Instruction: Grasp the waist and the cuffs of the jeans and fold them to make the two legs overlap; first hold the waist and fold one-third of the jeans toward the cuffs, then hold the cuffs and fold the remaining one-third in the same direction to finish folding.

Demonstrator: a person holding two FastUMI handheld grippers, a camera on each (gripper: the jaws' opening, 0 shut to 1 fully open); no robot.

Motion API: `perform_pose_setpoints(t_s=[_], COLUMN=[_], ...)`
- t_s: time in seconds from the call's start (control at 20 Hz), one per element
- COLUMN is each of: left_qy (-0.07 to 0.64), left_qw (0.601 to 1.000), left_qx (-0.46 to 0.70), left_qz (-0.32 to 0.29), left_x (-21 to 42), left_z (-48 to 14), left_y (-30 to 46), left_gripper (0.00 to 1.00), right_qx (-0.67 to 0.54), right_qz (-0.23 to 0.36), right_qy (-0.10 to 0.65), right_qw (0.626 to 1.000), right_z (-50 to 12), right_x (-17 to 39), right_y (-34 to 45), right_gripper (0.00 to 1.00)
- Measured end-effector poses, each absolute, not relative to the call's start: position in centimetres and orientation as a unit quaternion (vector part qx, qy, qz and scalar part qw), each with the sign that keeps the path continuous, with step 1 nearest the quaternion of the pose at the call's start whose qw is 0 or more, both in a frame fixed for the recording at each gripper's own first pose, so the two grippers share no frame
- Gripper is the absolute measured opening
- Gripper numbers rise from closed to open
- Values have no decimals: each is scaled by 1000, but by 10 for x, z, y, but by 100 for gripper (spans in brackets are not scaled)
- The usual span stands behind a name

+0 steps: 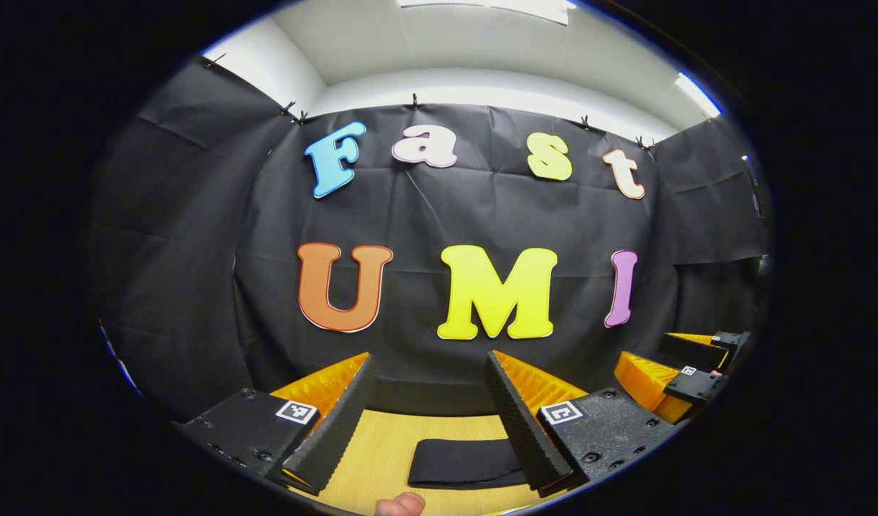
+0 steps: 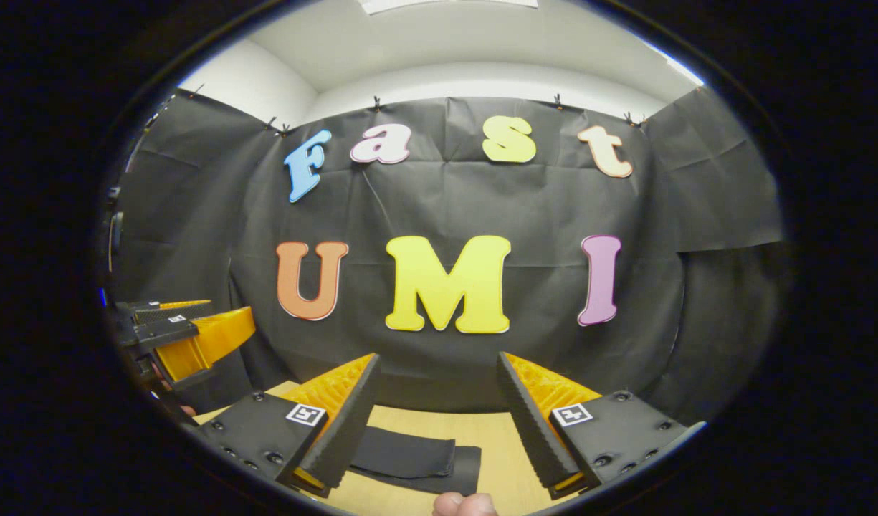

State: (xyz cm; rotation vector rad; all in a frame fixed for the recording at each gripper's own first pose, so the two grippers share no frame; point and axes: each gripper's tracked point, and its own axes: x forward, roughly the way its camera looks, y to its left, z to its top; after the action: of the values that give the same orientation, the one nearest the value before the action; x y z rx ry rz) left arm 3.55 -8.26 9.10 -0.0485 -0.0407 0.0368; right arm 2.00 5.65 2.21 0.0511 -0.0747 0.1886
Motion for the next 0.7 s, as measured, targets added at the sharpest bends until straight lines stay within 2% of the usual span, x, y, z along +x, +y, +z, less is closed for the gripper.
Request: perform_pose_setpoints(t_s=[0.05,0.7], left_qy=[-20,-2], left_qw=[999,1000], left_qx=[-22,-24], left_qz=[20,18], left_x=[35,37], left_z=[89,77], left_y=[-82,-75], left_gripper=[100,98], right_qx=[23,25], right_qz=[92,86], right_qy=[-35,-25], right_qw=[995,996], right_z=[21,20], right_x=[20,27], right_y=[57,71], right_gripper=[99,98])
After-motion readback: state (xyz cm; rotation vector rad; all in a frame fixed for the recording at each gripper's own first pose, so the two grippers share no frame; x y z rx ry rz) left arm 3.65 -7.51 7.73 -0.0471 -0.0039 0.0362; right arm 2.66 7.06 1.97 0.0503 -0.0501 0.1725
